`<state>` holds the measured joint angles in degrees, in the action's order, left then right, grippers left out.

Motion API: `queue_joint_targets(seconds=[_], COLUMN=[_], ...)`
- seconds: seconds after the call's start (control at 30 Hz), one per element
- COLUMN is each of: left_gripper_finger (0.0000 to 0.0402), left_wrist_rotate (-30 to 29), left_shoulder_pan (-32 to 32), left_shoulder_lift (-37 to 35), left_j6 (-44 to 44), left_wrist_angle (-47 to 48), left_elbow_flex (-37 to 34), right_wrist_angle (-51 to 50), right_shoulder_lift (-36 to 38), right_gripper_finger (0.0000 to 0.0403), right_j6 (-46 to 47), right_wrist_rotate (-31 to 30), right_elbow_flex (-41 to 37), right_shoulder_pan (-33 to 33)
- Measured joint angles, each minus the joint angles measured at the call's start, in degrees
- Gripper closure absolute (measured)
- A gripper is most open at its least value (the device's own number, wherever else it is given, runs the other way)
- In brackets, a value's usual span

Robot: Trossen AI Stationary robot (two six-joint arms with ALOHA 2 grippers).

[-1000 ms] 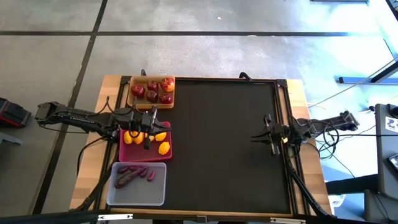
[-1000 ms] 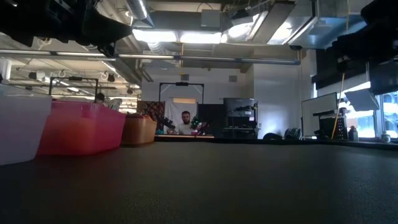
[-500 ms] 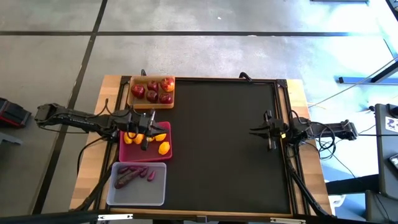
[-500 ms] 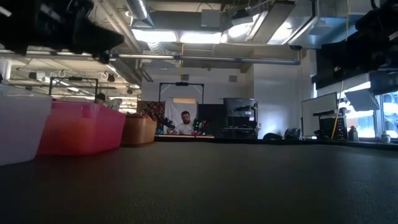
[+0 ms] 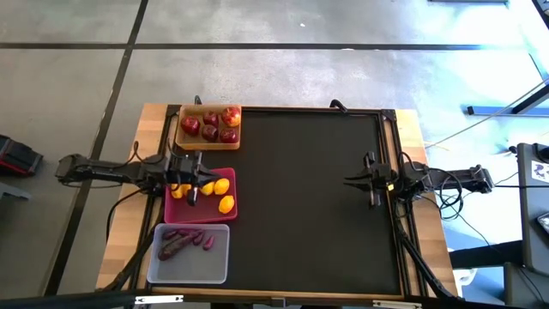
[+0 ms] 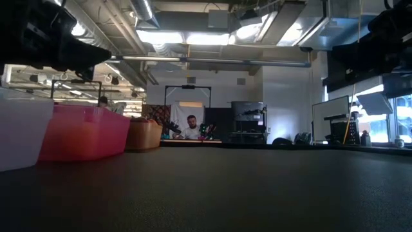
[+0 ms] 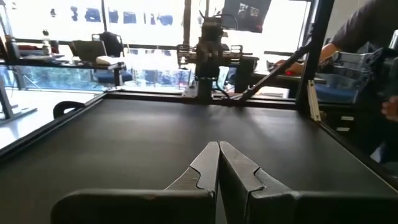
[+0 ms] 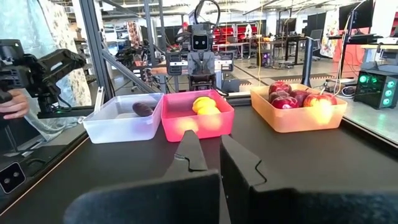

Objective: Sort produce into baskets
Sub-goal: Return to Home Position

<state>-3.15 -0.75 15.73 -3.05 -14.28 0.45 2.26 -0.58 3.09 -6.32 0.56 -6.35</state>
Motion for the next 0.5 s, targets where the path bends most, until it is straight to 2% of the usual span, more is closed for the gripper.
queue_joint_targets(seconds=[0.23,0.33,0.5], left_gripper_finger=[0.0396,0.0396,0.0396], left_wrist_rotate=[-0.76,-3.44,-4.03], left_shoulder_pan=[0.00,0.05,0.11], left_shoulder_lift=[-10.14,-14.77,-15.53], left_j6=[0.18,0.04,0.22], left_wrist_angle=[7.98,12.87,12.85], left_elbow_flex=[0.04,0.04,0.17], right_wrist_angle=[0.29,0.33,0.42], right_shoulder_lift=[0.00,0.00,-0.02], right_gripper_finger=[0.0400,0.0400,0.0400], right_j6=[0.03,0.04,0.05], right_wrist_rotate=[-0.15,-0.16,-0.18], right_elbow_flex=[-0.05,-0.07,-0.09], right_shoulder_pan=[0.00,0.00,0.00])
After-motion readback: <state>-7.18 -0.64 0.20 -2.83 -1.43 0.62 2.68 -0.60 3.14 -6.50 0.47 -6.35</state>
